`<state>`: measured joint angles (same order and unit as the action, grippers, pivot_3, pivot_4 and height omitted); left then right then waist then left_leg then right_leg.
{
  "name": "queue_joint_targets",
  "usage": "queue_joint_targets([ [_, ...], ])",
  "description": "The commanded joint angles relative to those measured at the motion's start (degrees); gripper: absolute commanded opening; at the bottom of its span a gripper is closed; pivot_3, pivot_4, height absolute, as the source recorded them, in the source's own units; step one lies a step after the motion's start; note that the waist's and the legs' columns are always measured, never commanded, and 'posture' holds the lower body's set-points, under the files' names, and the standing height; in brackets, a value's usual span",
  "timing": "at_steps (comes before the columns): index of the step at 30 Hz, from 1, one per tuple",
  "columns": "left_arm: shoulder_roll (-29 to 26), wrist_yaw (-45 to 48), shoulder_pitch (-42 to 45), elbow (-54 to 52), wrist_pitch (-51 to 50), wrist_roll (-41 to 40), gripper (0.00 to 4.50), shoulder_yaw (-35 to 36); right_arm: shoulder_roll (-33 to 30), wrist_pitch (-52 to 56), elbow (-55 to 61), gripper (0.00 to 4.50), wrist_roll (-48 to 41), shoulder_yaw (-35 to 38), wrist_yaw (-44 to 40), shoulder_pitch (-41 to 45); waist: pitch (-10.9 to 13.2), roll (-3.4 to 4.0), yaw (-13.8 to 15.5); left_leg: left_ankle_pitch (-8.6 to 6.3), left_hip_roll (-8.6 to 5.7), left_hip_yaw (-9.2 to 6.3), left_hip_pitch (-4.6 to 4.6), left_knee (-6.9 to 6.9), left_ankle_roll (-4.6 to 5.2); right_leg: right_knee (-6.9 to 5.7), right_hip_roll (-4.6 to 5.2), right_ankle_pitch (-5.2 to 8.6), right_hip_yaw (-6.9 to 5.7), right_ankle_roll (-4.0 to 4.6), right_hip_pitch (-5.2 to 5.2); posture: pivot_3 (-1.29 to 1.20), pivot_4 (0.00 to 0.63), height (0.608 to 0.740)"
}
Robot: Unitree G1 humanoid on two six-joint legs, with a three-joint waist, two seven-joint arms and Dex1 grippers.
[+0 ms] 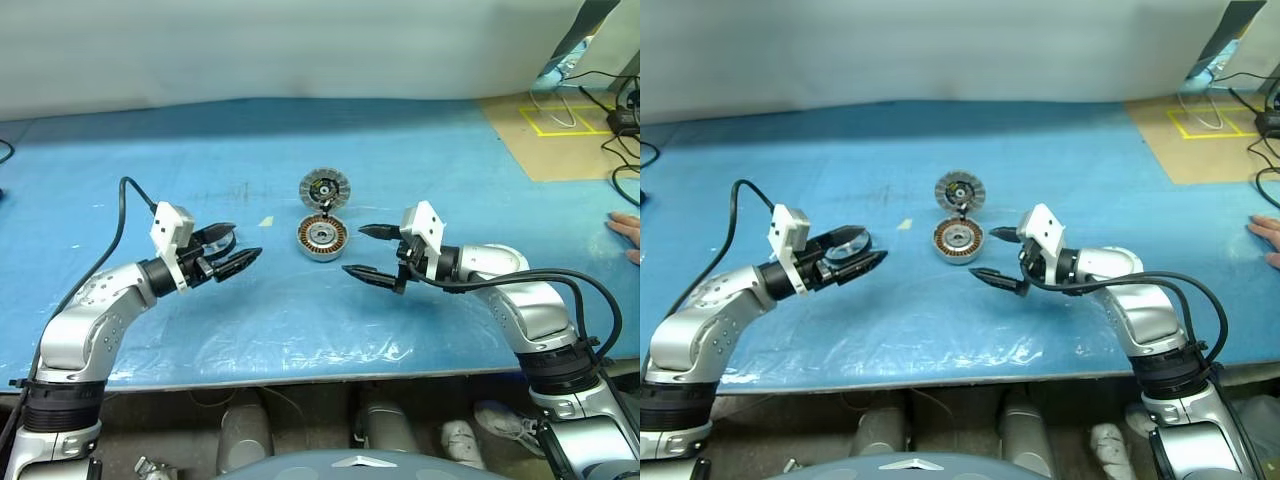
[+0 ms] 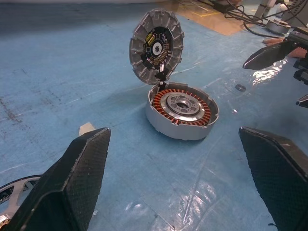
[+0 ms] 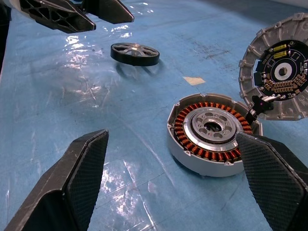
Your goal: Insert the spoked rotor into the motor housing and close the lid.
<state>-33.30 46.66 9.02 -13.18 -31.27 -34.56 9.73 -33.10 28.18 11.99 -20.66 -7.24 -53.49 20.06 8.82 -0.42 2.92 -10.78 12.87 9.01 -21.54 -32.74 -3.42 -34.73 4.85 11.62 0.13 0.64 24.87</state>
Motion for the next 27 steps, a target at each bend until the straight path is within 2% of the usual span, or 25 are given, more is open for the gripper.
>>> queue_joint_targets([
  [1, -0.66, 0.16, 0.90, -1.97, 0.09, -0.88, 4.47, 0.82, 0.04, -1.00, 0.72, 4.45, -0.30, 1.16, 0.28, 1.03, 0.00, 0.00, -0.01, 0.00, 0.00, 0.00, 0.00, 0.00, 0.00, 0.00, 0.00, 0.00, 0.00, 0.00, 0.00, 0.00, 0.150, 0.740],
  [27, -1.43, 1.90, -0.38, -4.27, -1.22, -2.15, 4.47, -0.44, -1.57, -0.39, 1.88, 4.45, -1.12, 2.75, 0.87, -0.24, 0.00, 0.00, 0.00, 0.00, 0.00, 0.00, 0.00, -0.02, 0.00, -0.01, 0.00, 0.00, 0.00, 0.00, -0.01, 0.00, 0.150, 0.740],
])
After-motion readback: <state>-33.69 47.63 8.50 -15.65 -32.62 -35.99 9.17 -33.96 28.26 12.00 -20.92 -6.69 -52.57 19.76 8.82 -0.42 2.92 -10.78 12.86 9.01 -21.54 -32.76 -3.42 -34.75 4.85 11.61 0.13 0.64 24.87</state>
